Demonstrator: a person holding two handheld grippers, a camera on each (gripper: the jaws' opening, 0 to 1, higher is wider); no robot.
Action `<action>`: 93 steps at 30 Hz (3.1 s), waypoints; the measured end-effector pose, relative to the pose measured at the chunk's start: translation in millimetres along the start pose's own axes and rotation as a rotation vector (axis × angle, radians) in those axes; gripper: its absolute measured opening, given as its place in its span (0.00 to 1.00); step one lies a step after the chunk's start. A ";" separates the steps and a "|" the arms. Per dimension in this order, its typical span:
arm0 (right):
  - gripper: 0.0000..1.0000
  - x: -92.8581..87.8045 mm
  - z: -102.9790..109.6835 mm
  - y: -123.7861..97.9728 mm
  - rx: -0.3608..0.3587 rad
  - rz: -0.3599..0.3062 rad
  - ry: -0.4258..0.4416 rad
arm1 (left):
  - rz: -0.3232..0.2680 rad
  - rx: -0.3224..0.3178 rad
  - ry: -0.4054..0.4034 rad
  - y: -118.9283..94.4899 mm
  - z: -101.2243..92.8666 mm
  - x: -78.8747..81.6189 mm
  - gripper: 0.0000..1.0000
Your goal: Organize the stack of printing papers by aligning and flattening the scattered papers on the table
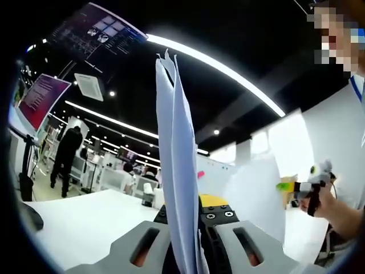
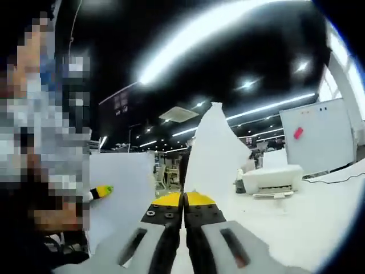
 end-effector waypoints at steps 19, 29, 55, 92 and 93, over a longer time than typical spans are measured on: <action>0.00 12.1 84.7 -16.8 0.279 0.024 -0.175 | -0.003 0.002 0.001 -0.4 -0.3 -0.3 0.06; 0.00 31.8 111.7 -37.0 0.426 -0.013 -0.143 | -0.004 0.005 -0.002 -2.1 1.1 -0.1 0.06; 0.00 43.3 136.5 -63.9 0.525 0.000 -0.239 | 0.001 0.003 -0.002 0.6 1.7 -0.8 0.06; 0.00 -8.9 21.6 46.6 0.182 0.164 0.061 | -0.011 -0.024 -0.003 0.6 -3.1 0.2 0.06; 0.00 -10.4 19.5 49.3 0.178 0.164 0.062 | -0.010 -0.027 -0.003 0.7 -3.5 0.2 0.06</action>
Point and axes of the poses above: the point that each gripper's makers call its tool centre point, and the gripper's own axes: y roughly forward along the fingers, z roughly to its left, x roughly out of its top, the point moved 2 cm from there along -y, roughly backward along the fingers, and after that the axes turned 14 degrees about -x, right-handed, at the moved point
